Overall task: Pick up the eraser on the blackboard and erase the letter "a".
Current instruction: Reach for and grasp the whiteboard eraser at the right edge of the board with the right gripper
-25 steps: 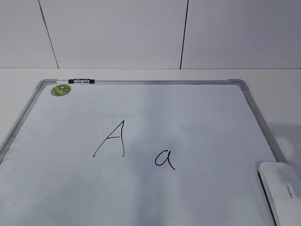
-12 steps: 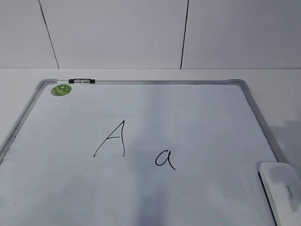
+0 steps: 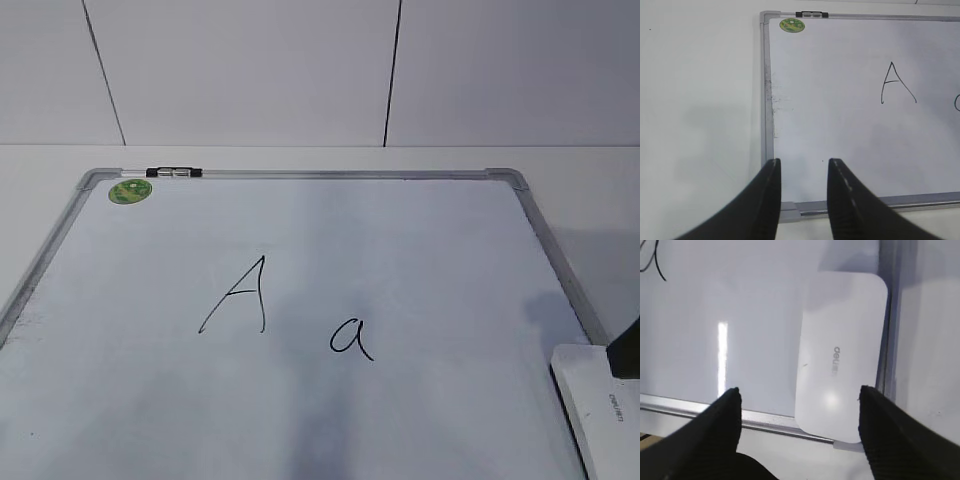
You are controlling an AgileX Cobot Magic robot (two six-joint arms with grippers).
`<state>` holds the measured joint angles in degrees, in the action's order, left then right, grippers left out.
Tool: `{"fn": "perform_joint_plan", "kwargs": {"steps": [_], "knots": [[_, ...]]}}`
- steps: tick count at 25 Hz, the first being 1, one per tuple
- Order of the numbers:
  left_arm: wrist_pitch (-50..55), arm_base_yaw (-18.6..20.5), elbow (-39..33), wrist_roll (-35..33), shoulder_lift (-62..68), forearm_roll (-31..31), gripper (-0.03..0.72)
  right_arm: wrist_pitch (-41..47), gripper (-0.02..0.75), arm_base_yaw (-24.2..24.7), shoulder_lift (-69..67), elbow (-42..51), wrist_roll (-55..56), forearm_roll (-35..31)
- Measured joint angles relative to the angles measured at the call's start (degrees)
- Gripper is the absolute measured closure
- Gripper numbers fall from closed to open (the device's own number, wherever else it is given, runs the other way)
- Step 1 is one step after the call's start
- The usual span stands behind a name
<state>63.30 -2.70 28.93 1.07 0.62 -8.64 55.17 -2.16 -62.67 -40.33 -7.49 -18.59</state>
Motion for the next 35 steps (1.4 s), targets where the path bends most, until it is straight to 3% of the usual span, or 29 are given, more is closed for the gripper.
{"fn": "perform_joint_plan", "kwargs": {"steps": [7,13,20,35], "knots": [[0.0,0.0,0.0,0.0,0.0,0.0,0.449,-0.3,0.173,0.0,-0.1,-0.9,-0.3,-0.5],[0.0,0.0,0.0,0.0,0.0,0.0,0.449,0.0,0.111,0.0,-0.1,-0.9,-0.9,-0.9],[0.0,0.0,0.0,0.0,0.0,-0.1,0.449,3.2,0.072,0.0,-0.4,-0.9,-1.4,4.0],[0.0,0.0,0.0,0.0,0.0,-0.3,0.449,5.8,0.07,0.0,-2.1,-1.0,-0.1,7.5]]}}
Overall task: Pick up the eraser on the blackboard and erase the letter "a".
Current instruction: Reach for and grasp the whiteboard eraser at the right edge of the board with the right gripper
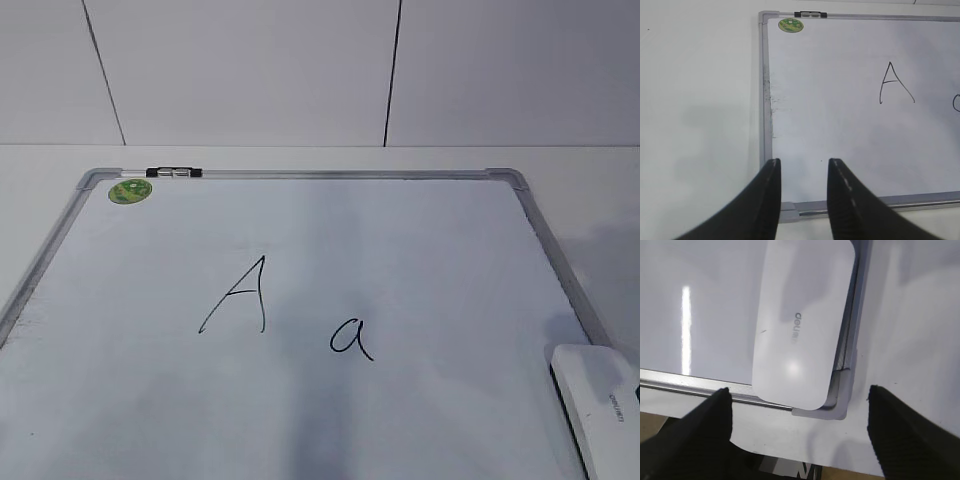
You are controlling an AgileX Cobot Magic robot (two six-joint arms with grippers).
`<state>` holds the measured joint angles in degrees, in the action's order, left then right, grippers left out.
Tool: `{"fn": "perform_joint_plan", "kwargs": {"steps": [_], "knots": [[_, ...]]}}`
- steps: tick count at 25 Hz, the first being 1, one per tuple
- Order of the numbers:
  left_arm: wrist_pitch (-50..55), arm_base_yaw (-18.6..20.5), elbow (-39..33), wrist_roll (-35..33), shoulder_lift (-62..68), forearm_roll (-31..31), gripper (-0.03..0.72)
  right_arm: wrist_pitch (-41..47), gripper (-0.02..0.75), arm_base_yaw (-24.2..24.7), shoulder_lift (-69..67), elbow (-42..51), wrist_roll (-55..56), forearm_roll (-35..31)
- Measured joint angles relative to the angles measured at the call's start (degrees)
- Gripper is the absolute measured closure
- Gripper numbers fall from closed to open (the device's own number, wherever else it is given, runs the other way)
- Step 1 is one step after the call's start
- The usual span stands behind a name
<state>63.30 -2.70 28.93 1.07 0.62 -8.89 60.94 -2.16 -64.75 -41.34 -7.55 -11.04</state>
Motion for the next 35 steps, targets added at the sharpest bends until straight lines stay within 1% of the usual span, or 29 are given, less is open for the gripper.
{"fn": "perform_joint_plan", "kwargs": {"steps": [7,19,21,24,28,31,35], "knots": [[0.0,0.0,0.0,0.0,0.0,0.0,0.449,0.5,0.071,0.0,-1.5,0.0,1.5,-0.2],[0.0,0.0,0.0,0.0,0.0,0.0,0.448,0.6,0.088,-0.3,-6.1,-0.2,2.0,-2.7],[0.0,0.0,0.0,0.0,0.0,0.0,0.448,0.6,0.095,-1.4,-6.2,-0.7,2.5,-2.7],[0.0,0.0,0.0,0.0,0.0,0.0,0.448,0.6,0.101,-4.8,-6.8,-2.4,4.8,-1.6],[0.0,0.0,0.0,0.0,0.0,0.0,0.448,0.9,0.105,-10.6,-8.9,-5.6,10.6,3.0],[0.0,0.0,0.0,0.0,0.0,0.0,0.448,1.6,0.107,-13.7,-10.9,-7.7,14.7,6.1],[0.0,0.0,0.0,0.0,0.0,0.0,0.448,1.9,0.116,-14.9,-12.9,-9.1,17.6,7.3]]}}
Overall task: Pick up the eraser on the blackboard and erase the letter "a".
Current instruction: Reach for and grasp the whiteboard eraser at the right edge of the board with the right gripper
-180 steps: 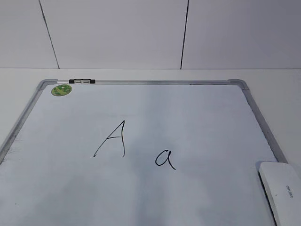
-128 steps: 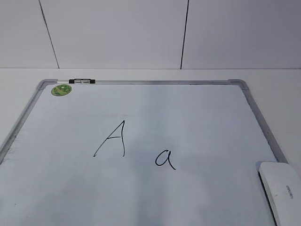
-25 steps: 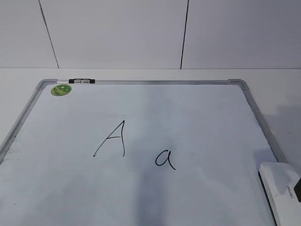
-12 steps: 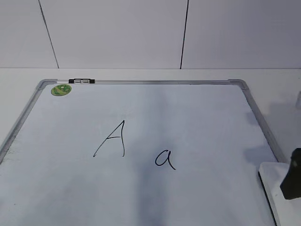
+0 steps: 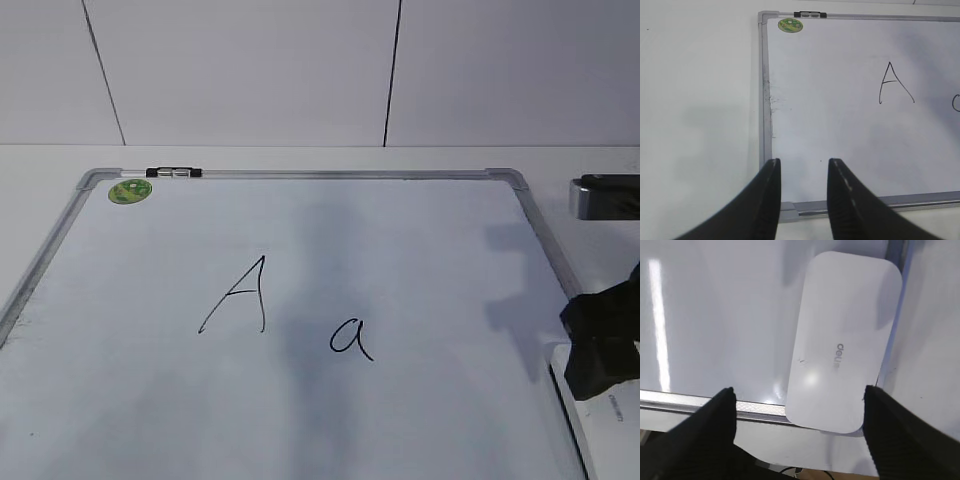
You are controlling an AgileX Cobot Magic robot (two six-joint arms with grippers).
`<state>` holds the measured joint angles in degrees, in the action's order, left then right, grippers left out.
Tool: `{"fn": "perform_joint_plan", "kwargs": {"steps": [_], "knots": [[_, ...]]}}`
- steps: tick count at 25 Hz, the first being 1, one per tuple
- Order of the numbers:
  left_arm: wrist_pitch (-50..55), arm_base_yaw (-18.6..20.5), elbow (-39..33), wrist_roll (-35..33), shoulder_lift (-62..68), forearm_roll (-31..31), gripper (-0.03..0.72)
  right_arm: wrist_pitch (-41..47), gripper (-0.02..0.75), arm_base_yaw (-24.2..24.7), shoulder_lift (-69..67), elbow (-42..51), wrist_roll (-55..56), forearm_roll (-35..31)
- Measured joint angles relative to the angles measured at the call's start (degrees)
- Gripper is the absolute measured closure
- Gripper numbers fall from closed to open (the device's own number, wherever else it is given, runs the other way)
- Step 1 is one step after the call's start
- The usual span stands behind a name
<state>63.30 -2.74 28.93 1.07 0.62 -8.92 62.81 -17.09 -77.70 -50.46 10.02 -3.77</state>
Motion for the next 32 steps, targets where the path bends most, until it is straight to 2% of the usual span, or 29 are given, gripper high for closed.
{"fn": "perform_joint_plan", "kwargs": {"steps": [10,22,32], "knots": [[0.0,-0.2,0.0,0.0,0.0,-0.1,0.447,0.4,0.123,0.0,-1.1,-0.2,3.5,4.2],[0.0,-0.8,0.0,0.0,0.0,-0.2,0.447,0.7,0.122,0.0,-1.1,-0.2,3.7,4.7],[0.0,-0.8,0.0,0.0,0.0,-0.2,0.445,2.4,0.109,0.0,-1.4,1.6,-0.6,5.2]]}}
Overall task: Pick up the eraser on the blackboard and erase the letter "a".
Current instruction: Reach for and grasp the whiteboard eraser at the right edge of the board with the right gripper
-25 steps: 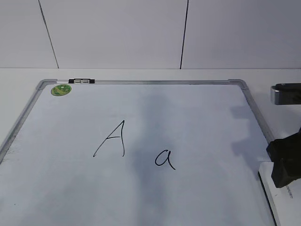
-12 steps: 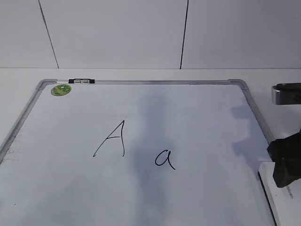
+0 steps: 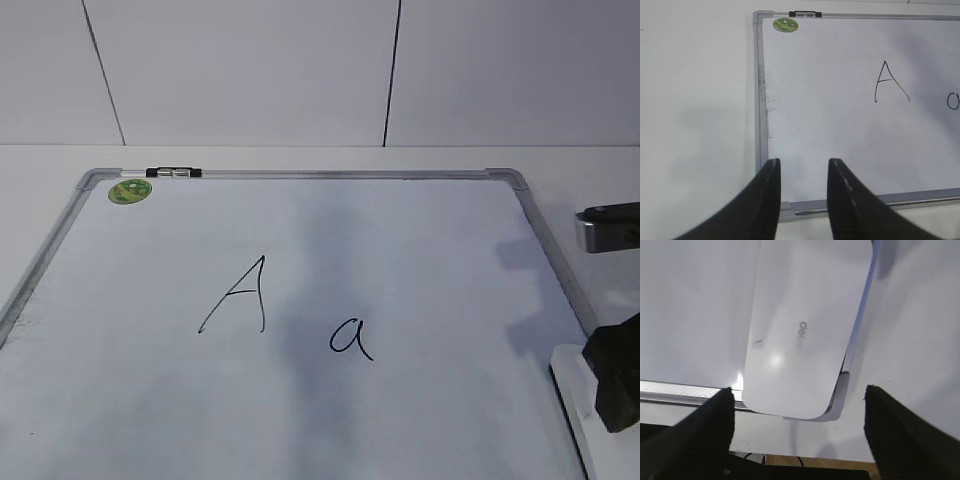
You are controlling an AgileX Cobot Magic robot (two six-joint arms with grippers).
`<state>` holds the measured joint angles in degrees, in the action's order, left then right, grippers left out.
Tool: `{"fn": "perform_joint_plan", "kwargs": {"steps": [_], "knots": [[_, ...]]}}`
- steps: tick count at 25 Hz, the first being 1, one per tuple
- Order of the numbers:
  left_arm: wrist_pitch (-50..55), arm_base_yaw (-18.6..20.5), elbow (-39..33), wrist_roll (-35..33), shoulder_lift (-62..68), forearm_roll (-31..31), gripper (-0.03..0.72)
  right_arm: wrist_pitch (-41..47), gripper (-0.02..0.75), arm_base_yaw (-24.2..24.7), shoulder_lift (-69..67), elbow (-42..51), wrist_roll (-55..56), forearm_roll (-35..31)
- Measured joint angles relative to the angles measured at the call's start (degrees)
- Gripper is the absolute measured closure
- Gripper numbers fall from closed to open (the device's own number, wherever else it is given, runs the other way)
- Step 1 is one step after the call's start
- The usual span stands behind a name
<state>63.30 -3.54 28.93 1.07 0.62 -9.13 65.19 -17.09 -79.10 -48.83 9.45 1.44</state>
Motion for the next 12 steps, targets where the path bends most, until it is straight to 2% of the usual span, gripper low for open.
{"fn": "perform_joint_plan", "kwargs": {"steps": [4,12], "knots": [[0.0,-0.1,0.0,0.0,0.0,-0.1,0.445,-0.4,0.067,0.0,-0.2,0.2,0.7,0.0],[0.0,-0.1,0.0,0.0,0.0,-0.6,0.445,-2.5,0.061,0.0,-1.7,0.5,3.9,-1.1]]}}
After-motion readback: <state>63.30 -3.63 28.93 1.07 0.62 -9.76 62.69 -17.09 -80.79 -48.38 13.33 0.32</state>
